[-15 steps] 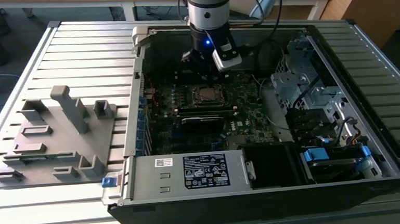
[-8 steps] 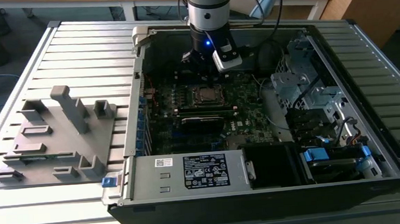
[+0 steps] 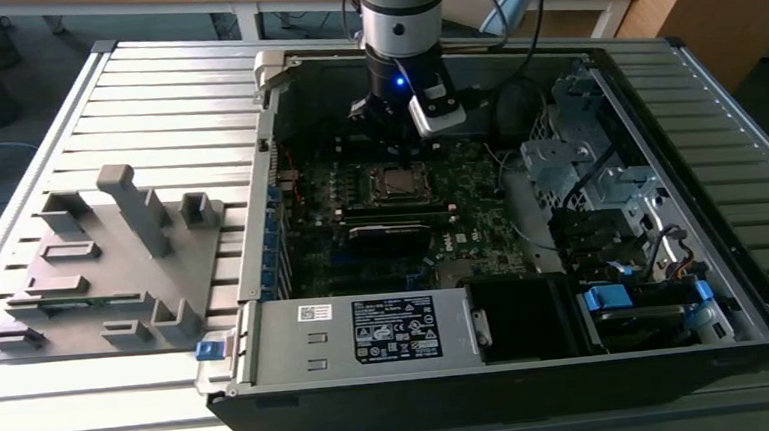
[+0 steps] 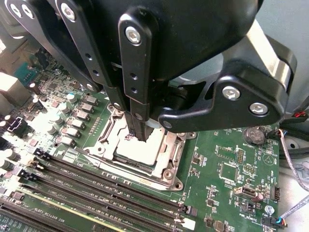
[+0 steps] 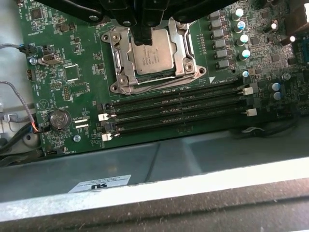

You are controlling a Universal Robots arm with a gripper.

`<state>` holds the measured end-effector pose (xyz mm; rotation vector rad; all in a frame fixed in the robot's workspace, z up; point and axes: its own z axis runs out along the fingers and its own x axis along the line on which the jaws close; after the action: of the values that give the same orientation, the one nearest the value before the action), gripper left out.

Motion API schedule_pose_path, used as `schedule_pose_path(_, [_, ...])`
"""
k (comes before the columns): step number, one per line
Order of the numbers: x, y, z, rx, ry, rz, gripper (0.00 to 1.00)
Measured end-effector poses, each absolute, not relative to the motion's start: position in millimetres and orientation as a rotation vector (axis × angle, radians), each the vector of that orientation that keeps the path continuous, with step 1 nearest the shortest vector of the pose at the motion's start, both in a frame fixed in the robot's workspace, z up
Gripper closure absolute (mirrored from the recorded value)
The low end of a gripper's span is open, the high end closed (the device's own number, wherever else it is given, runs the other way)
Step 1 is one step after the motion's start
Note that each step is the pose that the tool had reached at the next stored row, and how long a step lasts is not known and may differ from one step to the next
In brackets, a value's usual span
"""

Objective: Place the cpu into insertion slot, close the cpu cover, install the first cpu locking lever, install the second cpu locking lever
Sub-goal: 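Install the second cpu locking lever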

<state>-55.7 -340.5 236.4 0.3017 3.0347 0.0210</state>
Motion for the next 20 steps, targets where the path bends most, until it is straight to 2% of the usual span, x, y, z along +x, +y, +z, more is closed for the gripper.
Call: schedule_pose_path(20, [-55.7,-345.8,238.8,0.302,3.035,0.021,0.9])
